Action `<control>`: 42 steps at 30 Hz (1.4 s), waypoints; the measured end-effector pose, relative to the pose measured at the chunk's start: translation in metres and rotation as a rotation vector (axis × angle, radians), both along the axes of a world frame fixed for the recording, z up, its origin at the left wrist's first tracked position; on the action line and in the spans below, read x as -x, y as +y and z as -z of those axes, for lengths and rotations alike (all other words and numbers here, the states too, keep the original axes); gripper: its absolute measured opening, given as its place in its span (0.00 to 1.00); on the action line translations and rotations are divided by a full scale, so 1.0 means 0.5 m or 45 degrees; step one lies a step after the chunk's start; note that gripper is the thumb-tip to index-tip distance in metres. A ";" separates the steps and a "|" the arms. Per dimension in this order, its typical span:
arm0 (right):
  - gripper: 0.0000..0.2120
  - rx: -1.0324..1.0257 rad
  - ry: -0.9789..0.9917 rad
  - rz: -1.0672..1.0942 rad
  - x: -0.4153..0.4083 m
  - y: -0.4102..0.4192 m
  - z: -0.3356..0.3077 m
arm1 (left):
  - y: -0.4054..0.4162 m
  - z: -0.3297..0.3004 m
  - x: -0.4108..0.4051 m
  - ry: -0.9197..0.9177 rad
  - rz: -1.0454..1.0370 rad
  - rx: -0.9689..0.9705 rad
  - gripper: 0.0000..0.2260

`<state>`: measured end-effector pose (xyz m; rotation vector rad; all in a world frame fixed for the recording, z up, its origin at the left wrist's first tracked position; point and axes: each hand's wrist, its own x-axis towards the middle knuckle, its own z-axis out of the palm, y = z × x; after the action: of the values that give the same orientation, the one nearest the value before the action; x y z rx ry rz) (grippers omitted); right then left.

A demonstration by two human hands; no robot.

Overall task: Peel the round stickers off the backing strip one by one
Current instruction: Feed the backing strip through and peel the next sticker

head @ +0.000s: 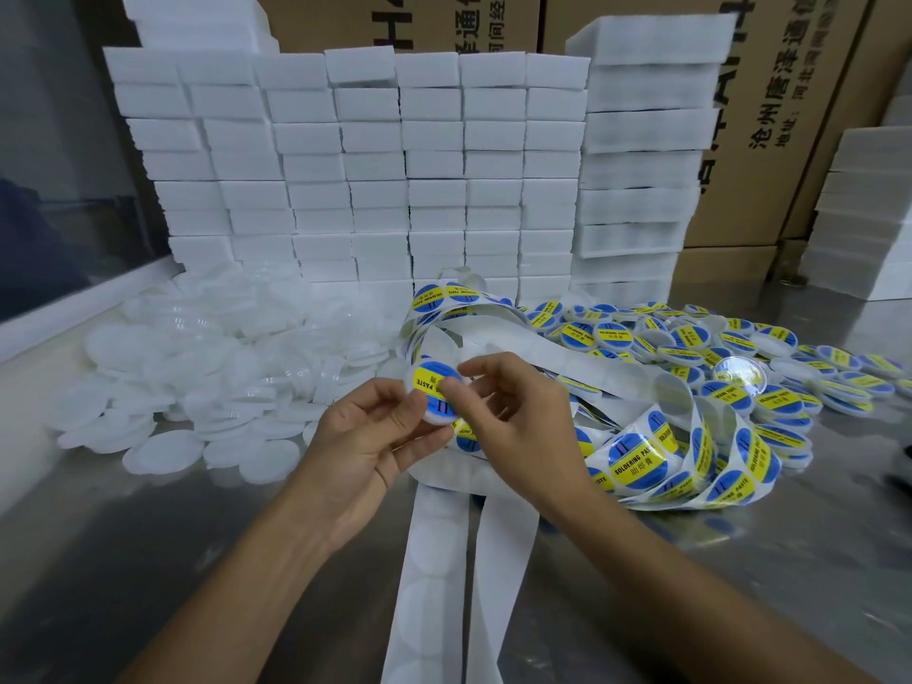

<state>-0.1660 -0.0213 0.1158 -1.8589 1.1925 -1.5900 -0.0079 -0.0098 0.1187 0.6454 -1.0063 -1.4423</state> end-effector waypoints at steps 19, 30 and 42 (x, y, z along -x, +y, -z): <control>0.24 -0.081 -0.057 0.062 0.009 -0.007 -0.006 | 0.010 0.000 0.008 -0.307 0.075 0.144 0.05; 0.21 -0.183 0.119 -0.326 0.009 -0.011 0.006 | -0.012 0.004 -0.006 -0.184 -0.326 -0.018 0.03; 0.15 -0.004 0.200 -0.110 0.015 -0.014 0.007 | -0.010 0.007 -0.006 -0.225 -0.195 0.010 0.10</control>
<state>-0.1736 -0.0282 0.1123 -2.0357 1.1613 -1.4178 -0.0050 -0.0147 0.1154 0.8369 -1.0744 -1.2628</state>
